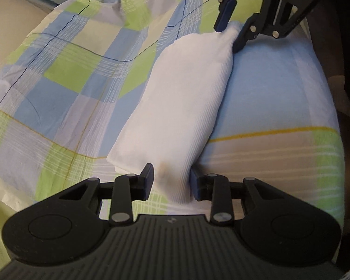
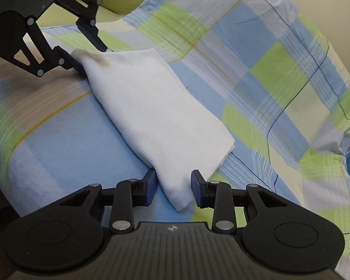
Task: Fold clothes
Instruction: 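Grasp the folded tank top ends with the right gripper while the left grasps the other end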
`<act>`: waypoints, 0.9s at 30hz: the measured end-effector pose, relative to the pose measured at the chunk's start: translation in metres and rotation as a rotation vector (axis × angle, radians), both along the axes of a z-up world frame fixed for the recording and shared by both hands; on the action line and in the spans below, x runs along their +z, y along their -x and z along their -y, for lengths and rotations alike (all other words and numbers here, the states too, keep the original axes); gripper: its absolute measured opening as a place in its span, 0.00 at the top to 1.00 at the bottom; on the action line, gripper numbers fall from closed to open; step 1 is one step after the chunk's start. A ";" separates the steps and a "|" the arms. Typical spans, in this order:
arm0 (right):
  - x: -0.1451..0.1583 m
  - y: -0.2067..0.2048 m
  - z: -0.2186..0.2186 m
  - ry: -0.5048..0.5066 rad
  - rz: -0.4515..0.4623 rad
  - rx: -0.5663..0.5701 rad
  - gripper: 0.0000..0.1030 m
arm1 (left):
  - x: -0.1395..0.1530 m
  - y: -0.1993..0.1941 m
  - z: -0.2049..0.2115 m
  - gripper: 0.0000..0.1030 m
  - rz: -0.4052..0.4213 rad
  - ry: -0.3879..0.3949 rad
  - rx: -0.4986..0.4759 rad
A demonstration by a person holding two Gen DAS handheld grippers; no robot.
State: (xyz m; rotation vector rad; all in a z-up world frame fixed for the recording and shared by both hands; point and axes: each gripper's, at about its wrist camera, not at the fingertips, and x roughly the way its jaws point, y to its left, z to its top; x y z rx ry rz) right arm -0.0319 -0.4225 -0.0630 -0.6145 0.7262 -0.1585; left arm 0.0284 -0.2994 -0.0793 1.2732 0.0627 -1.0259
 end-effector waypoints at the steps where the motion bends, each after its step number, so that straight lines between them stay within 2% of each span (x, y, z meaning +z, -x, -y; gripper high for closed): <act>1: -0.001 -0.002 -0.003 0.021 -0.001 0.012 0.67 | 0.000 0.001 0.003 0.72 0.005 0.000 -0.008; 7: -0.007 -0.007 -0.007 0.108 -0.009 0.061 0.67 | -0.003 0.003 0.008 0.71 0.022 0.014 -0.020; 12: -0.007 -0.006 -0.003 0.099 -0.007 0.032 0.67 | 0.001 -0.009 0.008 0.67 0.011 0.027 0.026; 18: -0.006 -0.009 -0.003 0.080 0.001 0.023 0.67 | -0.001 -0.004 0.011 0.69 0.034 0.021 0.013; 22: -0.005 -0.012 -0.001 0.055 0.011 0.017 0.67 | -0.001 -0.003 0.012 0.69 0.025 0.036 -0.003; 27: -0.005 -0.011 -0.001 0.063 0.014 0.020 0.66 | -0.005 -0.002 0.018 0.68 0.056 0.031 -0.019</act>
